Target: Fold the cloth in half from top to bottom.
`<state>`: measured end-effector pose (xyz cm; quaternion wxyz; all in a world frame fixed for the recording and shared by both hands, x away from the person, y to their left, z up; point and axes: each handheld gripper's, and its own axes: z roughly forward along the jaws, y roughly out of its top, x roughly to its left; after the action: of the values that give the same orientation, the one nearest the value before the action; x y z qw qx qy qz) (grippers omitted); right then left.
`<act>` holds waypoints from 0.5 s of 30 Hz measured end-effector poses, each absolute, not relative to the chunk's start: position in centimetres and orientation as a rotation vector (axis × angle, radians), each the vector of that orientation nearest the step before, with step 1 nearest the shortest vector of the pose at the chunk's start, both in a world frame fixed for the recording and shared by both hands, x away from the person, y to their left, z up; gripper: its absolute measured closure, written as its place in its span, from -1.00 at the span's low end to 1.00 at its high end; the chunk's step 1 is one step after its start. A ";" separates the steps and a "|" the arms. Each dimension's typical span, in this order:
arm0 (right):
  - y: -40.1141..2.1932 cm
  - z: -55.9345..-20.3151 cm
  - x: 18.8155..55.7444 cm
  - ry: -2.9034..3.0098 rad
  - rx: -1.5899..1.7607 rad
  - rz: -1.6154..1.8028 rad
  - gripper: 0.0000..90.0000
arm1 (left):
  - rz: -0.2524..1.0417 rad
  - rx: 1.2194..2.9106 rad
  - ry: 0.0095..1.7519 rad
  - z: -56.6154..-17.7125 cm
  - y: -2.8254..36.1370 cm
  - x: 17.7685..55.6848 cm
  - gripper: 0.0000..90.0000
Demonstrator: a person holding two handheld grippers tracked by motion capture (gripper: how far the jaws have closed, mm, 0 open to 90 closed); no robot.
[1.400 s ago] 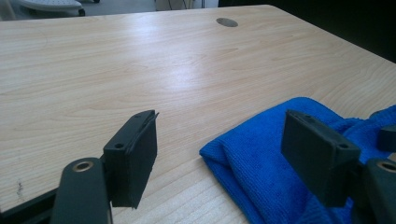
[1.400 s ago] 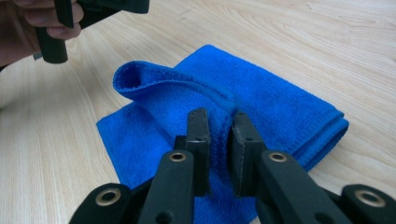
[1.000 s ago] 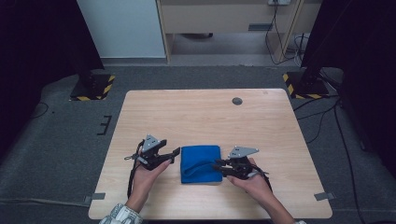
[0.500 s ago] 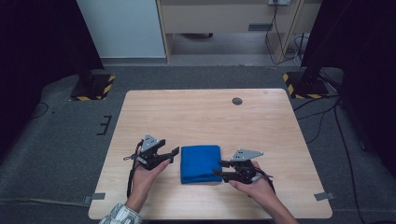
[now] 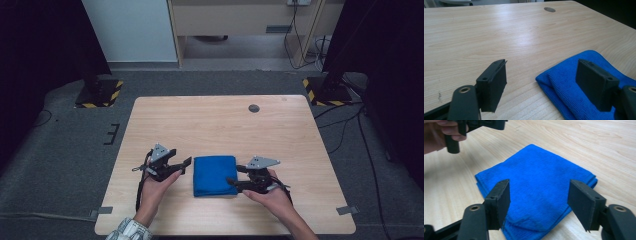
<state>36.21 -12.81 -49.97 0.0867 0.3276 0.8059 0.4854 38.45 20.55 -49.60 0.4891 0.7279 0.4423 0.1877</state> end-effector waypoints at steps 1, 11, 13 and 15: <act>-12.8 -50.0 36.4 2.398 0.990 1.443 -0.33 | 0.454 1.768 1.079 -49.6 20.6 38.5 -0.50; -12.9 -50.0 37.1 2.356 1.014 1.431 -0.58 | 0.449 1.804 1.095 -49.9 20.3 38.6 -0.66; -12.9 -50.0 37.3 2.358 1.013 1.417 -0.66 | 0.443 1.808 1.100 -49.9 20.3 38.5 -0.69; -12.9 -50.1 37.4 2.346 1.008 1.394 -0.74 | 0.440 1.808 1.103 -49.9 20.2 38.5 -0.72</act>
<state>37.43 -12.85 -50.09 0.1161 0.3443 0.8010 0.4759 38.54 20.25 -49.88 0.4699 0.7379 0.4499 0.1796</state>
